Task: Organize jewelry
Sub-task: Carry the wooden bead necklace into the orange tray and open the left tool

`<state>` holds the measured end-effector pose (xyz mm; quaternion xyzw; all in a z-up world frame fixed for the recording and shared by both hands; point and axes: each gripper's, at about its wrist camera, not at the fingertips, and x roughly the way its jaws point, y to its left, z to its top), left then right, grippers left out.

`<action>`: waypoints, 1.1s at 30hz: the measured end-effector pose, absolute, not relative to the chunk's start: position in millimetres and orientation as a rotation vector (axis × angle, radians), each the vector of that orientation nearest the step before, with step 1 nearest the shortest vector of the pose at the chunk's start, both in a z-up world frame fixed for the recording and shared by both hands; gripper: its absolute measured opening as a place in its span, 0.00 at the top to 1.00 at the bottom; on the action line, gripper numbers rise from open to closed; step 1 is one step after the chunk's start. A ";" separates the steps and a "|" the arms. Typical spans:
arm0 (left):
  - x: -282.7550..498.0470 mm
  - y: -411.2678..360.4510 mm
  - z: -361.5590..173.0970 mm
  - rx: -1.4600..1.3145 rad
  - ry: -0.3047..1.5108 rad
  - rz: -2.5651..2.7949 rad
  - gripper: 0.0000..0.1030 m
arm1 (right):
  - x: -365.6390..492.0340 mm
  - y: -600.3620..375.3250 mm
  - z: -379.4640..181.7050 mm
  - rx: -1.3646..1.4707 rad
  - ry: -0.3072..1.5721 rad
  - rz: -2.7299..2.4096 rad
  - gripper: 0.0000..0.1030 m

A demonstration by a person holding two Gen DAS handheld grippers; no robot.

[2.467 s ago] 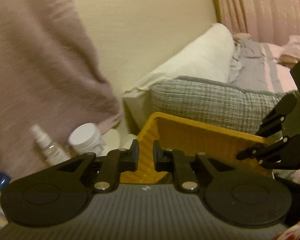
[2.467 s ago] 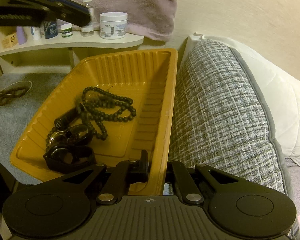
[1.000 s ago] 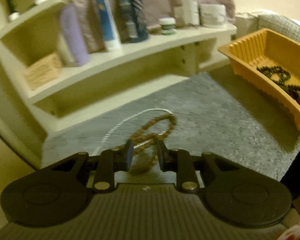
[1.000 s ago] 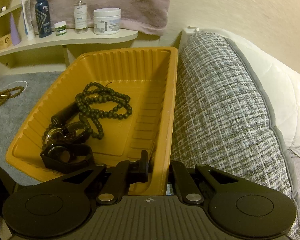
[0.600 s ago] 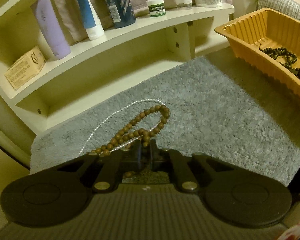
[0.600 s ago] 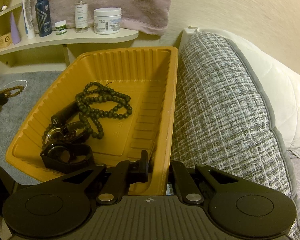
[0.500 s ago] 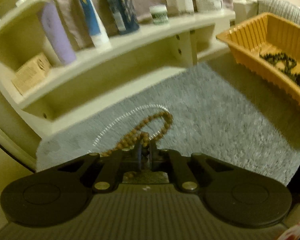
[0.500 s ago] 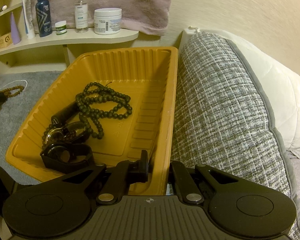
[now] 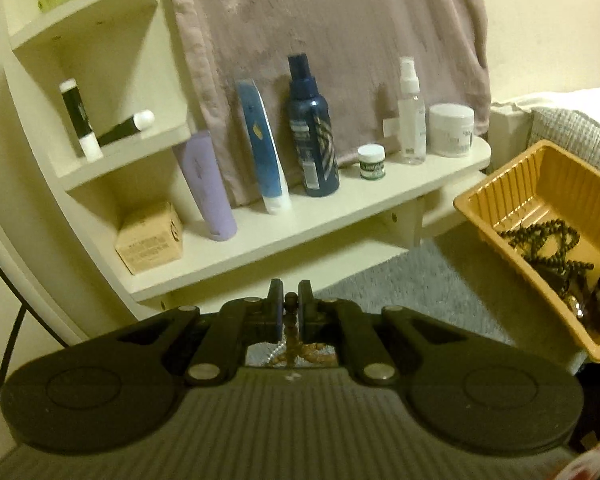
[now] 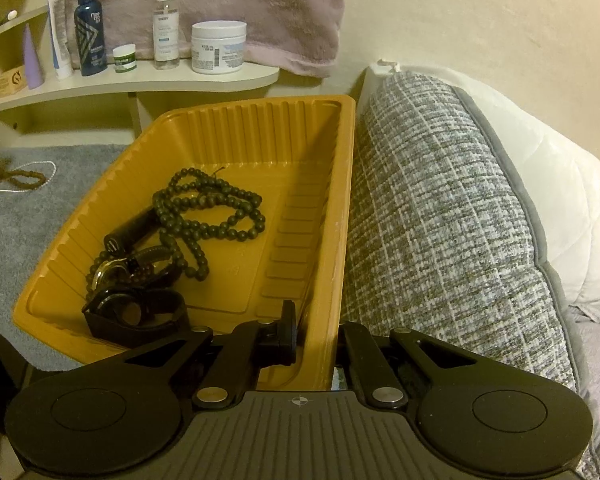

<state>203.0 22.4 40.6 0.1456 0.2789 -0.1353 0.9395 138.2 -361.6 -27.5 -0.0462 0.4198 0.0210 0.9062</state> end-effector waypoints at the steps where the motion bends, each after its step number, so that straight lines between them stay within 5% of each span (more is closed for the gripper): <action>1: 202.9 21.9 42.8 0.297 0.569 -0.276 0.94 | 138.2 -361.5 -27.4 -0.096 0.867 0.044 0.96; 12: 203.0 15.9 61.2 0.265 0.550 -0.320 0.94 | 138.7 -361.5 -26.2 -0.100 0.868 0.045 0.96; 33: 186.9 -44.1 183.1 0.218 0.316 -0.589 0.95 | 139.3 -361.4 -24.7 -0.110 0.859 0.048 0.96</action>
